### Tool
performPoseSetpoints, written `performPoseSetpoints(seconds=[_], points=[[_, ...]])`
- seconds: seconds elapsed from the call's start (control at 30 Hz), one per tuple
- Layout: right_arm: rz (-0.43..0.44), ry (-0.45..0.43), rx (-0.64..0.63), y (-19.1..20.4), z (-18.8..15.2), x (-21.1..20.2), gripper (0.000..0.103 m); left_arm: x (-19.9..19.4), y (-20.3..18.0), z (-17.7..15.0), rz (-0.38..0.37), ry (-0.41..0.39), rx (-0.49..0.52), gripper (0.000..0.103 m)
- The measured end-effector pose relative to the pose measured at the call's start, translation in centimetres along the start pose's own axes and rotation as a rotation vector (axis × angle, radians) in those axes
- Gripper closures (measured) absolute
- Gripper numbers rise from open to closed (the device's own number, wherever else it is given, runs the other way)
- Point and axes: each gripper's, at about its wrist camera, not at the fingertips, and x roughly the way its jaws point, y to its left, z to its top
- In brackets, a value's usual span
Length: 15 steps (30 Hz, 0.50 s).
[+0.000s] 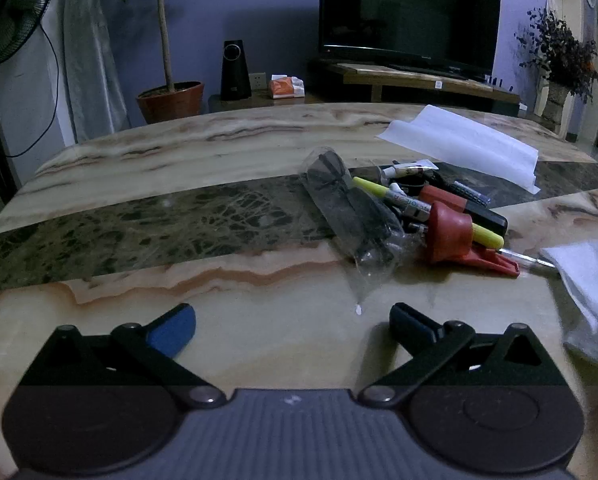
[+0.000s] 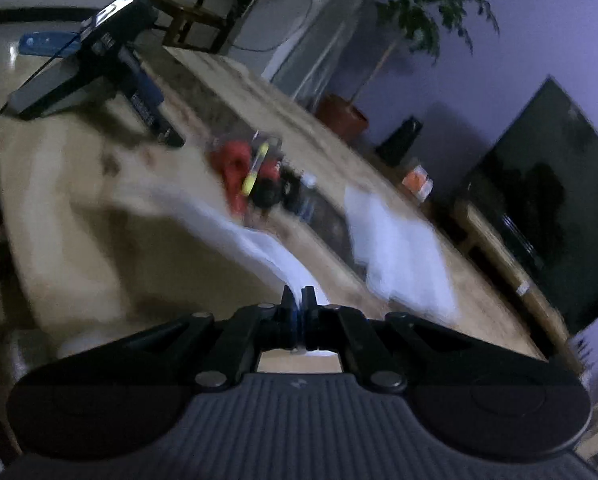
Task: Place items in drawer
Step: 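Carry the white tissue with the right gripper and release it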
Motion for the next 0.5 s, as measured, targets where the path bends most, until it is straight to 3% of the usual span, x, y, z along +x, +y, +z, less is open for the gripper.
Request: performPoseSetpoints(seconds=[0.07, 0.1, 0.23, 0.37, 0.5], points=[[0.051, 0.055, 0.027, 0.2, -1.9, 0.2, 0.09, 0.0, 0.0, 0.0, 0.0, 0.0, 0.0, 0.0], [0.036, 0.067, 0.03, 0.5, -2.8, 0.1, 0.085, 0.0, 0.0, 0.0, 0.0, 0.0, 0.0, 0.0], [0.061, 0.023, 0.179, -0.8, -4.3, -1.9, 0.062, 0.0, 0.0, 0.0, 0.0, 0.0, 0.0, 0.0], [0.079, 0.003, 0.305, -2.6, -4.2, -3.1, 0.027, 0.0, 0.0, 0.0, 0.0, 0.0, 0.0, 0.0], [0.051, 0.043, 0.342, -3.1, -4.6, -2.5, 0.027, 0.0, 0.0, 0.0, 0.0, 0.0, 0.0, 0.0]])
